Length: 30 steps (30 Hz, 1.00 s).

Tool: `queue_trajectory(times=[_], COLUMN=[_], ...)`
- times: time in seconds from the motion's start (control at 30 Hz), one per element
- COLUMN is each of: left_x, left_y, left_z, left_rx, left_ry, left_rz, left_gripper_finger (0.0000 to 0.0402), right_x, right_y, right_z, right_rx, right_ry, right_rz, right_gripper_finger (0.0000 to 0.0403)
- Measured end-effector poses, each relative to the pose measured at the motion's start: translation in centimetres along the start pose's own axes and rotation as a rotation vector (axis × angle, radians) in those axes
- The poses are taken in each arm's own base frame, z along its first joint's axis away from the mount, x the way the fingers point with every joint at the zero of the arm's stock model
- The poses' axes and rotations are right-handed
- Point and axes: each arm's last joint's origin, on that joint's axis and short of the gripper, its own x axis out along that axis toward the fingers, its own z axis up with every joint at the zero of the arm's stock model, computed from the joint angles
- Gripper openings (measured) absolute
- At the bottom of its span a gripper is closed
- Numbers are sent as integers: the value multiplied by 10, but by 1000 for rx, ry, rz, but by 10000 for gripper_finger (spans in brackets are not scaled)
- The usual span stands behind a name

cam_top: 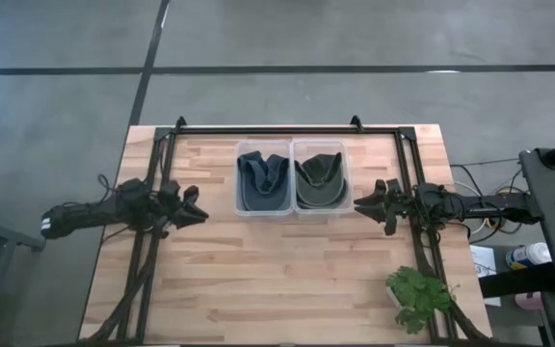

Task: Pick & Place hat
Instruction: Return to Home Position

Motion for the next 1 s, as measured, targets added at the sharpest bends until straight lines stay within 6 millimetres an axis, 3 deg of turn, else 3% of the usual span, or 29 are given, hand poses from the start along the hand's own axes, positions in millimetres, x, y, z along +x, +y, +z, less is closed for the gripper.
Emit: queue_trajectory(times=[0.23, 0.5, 0.7, 0.87, 1.0], left_x=[3, 2, 3, 3, 3], left_y=[-8, -15, -12, -5, -2], left_z=[-7, 1, -3, -10, -10], left_rx=[-22, -1, 125, 372, 403], left_ry=[71, -10, 24, 67, 40], left_rz=[-90, -159, -129, -47, 66], left_gripper_finger=[73, 73, 73, 73, 73], right_x=[0, 0, 0, 0, 0], right_y=[0, 0, 0, 0, 0], right_z=[0, 0, 0, 0, 0], right_rx=[0, 0, 0, 0, 0], right_ry=[2, 3, 2, 2, 2], right_rz=[-2, -2, -3, -4, -4], right_gripper_finger=[127, 125, 133, 133, 128])
